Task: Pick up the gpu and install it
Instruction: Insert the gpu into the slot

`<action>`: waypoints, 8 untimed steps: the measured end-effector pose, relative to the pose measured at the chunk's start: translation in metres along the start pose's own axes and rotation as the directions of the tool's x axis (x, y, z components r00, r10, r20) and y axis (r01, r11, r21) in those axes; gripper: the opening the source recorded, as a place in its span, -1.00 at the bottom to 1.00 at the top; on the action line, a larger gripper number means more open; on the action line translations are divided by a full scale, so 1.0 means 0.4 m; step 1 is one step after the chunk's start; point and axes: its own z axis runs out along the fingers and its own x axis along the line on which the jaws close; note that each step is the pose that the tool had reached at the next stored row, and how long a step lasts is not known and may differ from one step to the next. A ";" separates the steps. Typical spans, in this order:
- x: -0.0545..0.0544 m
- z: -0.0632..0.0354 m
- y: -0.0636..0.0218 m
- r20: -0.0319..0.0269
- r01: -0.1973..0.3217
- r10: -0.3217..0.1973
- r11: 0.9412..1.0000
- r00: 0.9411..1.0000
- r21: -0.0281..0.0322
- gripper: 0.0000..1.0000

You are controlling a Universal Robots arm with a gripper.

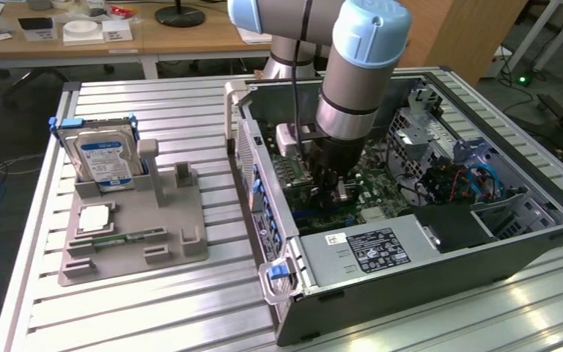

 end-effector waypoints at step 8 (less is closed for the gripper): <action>0.000 0.025 0.000 -0.003 0.000 0.000 1.000 1.000 -0.004 -0.44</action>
